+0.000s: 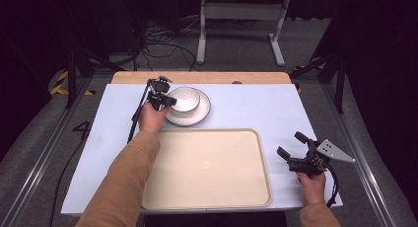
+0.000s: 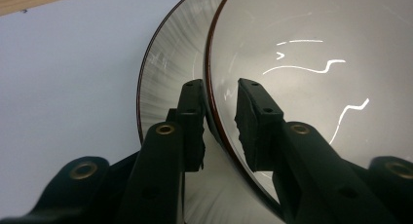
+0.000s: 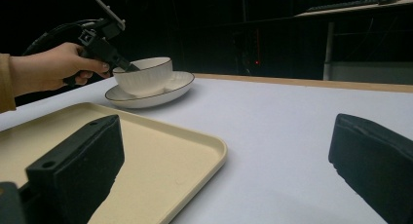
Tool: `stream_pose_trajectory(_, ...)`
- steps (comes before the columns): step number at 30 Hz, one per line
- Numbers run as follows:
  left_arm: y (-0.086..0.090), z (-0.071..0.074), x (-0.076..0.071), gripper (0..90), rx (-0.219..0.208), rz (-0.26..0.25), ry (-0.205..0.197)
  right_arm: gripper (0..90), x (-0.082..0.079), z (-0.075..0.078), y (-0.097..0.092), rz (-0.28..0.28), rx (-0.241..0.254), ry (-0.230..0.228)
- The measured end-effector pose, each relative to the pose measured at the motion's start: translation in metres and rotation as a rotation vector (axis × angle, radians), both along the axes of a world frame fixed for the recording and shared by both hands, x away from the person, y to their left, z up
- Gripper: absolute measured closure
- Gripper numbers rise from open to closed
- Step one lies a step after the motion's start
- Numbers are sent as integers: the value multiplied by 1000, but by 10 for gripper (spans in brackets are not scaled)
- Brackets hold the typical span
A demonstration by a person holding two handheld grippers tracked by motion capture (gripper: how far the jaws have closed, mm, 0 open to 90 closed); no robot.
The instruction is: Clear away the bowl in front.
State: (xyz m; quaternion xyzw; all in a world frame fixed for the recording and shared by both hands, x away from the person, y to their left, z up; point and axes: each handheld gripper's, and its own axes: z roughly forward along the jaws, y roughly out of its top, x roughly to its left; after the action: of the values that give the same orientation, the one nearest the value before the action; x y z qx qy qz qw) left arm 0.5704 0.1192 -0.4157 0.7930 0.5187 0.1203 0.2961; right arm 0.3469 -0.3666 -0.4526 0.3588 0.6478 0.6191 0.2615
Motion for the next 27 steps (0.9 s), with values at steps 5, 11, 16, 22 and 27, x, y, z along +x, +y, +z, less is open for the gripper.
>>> stream_pose_trajectory(5,1,0,1,799,-22,20,2,3,0,0,0,1,0,0)
stream_pose_trajectory(11,4,1,2,824,-72,50,28,3,0,0,1,-2,-6,0)
stream_pose_trajectory(16,1,5,0,830,-44,35,17,3,0,0,1,-2,-4,1)
stream_pose_trajectory(22,1,7,0,829,-69,54,29,3,0,0,1,-4,-4,3)
stream_pose_trajectory(27,2,8,0,827,-98,76,51,3,0,0,1,-3,-4,3)
